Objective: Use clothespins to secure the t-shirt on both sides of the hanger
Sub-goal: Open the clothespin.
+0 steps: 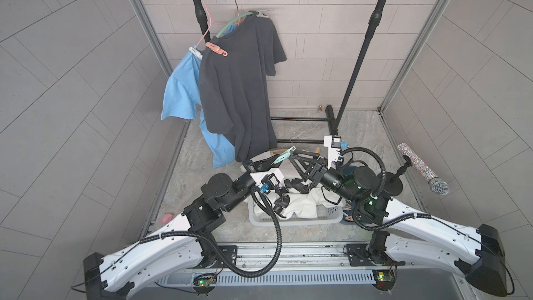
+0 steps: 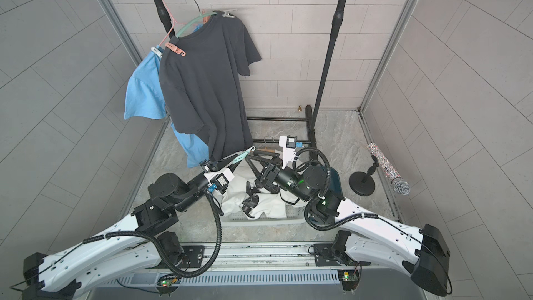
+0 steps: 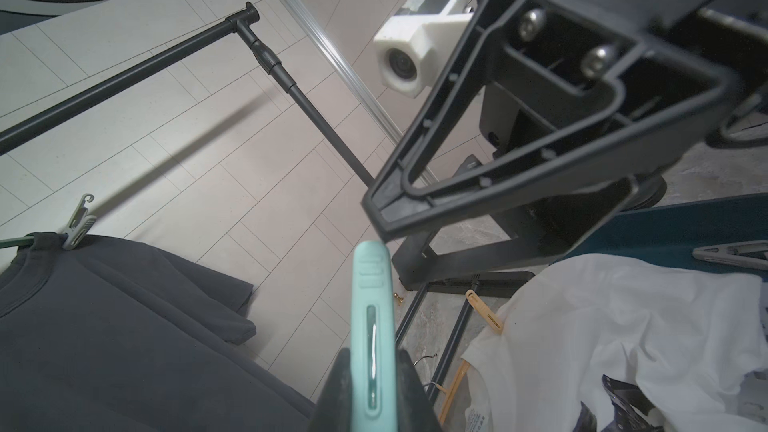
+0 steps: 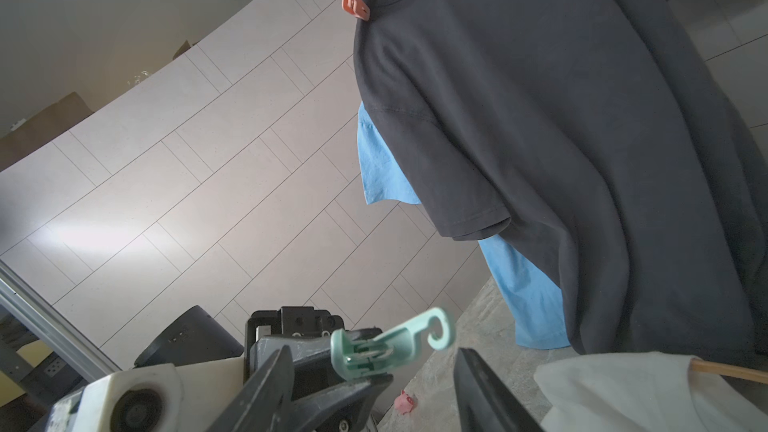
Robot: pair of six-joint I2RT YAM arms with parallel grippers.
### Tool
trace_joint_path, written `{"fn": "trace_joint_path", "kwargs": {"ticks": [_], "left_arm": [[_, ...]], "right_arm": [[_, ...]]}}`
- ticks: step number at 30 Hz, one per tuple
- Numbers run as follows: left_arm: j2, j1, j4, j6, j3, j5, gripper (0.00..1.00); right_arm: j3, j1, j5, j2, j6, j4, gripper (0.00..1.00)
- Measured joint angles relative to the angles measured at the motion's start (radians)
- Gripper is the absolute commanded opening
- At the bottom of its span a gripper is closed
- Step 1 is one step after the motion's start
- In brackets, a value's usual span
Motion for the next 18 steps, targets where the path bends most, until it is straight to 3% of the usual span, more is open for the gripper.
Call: {"fn": "trace_joint_path", "kwargs": {"ticks": [11,18], "left_arm": [[-0.002,0.0,0.002,0.002,-0.009,0.009,0.0],[-0.006,0.006,-0.003,0.001,-0.009,0.011,0.0]], "right_arm": [[0.032,0.014,0.02,0.063,0.009,0.015,0.53],[0.04,0.021,0.022,0.082,0.021,0.032,0.23]]}}
